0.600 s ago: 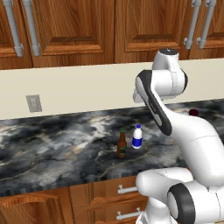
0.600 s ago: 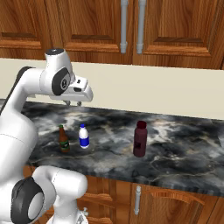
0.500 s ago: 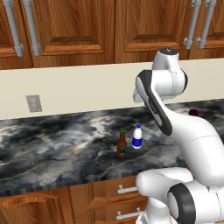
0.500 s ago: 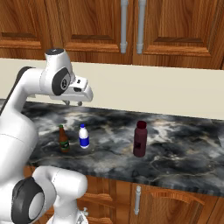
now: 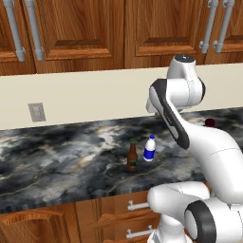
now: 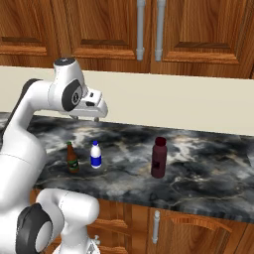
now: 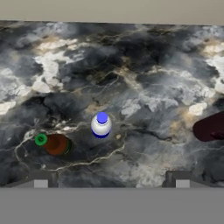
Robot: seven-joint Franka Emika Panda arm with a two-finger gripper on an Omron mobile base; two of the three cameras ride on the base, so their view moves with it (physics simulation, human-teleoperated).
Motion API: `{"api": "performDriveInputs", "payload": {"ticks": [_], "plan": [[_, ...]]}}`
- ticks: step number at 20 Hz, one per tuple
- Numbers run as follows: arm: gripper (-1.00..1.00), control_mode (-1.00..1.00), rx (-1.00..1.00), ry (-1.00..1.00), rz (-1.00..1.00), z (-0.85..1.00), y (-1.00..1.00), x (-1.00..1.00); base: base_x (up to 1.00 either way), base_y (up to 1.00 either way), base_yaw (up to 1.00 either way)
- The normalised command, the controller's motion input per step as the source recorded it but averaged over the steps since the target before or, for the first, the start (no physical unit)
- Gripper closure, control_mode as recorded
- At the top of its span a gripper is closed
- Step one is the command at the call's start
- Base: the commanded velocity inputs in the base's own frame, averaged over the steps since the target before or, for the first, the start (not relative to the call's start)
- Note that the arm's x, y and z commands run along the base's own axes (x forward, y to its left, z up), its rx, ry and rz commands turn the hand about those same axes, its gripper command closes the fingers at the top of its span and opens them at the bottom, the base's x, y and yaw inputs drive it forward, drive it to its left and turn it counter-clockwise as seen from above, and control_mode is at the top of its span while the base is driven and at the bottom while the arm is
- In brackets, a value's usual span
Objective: Place the drinks on the dining counter in a tight cluster.
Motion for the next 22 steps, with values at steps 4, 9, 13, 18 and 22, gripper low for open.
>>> {"api": "performDriveInputs", "payload": {"ticks": [4,9,13,18,22], "plan": [[-1.00,-1.00,0.00,0.00,-0.05,-0.01,-0.48,0.00,0.00,0.00,0.00],[-1.00,-1.00,0.00,0.00,-0.01,0.00,-0.16,-0.02,0.00,0.00,0.00],[-1.00,-1.00,0.00,-0.01,0.06,-0.01,0.17,-0.17,0.00,0.00,0.00],[-1.00,-1.00,0.02,0.00,0.11,-0.06,0.20,-0.14,0.00,0.00,0.00],[-1.00,-1.00,0.01,0.00,0.06,-0.21,0.09,0.00,0.00,0.00,0.00]]}}
